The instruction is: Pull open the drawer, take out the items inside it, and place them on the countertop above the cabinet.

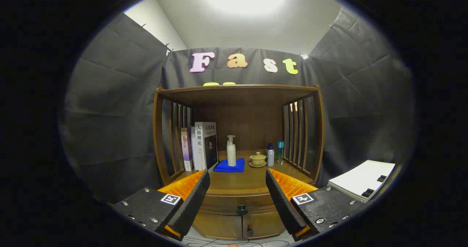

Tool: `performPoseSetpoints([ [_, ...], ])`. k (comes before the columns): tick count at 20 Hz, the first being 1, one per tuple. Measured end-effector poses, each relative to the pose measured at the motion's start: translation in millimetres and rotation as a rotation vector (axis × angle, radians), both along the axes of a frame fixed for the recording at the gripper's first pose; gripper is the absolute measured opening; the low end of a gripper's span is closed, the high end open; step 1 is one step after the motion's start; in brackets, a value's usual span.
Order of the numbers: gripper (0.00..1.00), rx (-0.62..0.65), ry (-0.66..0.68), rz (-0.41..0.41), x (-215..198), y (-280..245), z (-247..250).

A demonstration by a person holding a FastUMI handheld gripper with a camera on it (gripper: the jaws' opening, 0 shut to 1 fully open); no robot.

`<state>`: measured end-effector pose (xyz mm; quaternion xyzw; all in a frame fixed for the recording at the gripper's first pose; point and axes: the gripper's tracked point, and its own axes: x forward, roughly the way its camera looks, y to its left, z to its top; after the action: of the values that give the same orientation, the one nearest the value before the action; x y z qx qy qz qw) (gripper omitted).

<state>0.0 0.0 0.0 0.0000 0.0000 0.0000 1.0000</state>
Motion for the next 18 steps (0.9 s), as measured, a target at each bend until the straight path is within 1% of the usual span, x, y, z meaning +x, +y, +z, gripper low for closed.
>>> performPoseSetpoints([
  [7, 0.95, 0.041, 0.025, 0.014, 3, 1, -10],
  [11, 0.95, 0.030, 0.031, 0.007, 5, -1, -12],
  [18, 0.95, 0.024, 0.043, 0.019, 5, 1, -15],
])
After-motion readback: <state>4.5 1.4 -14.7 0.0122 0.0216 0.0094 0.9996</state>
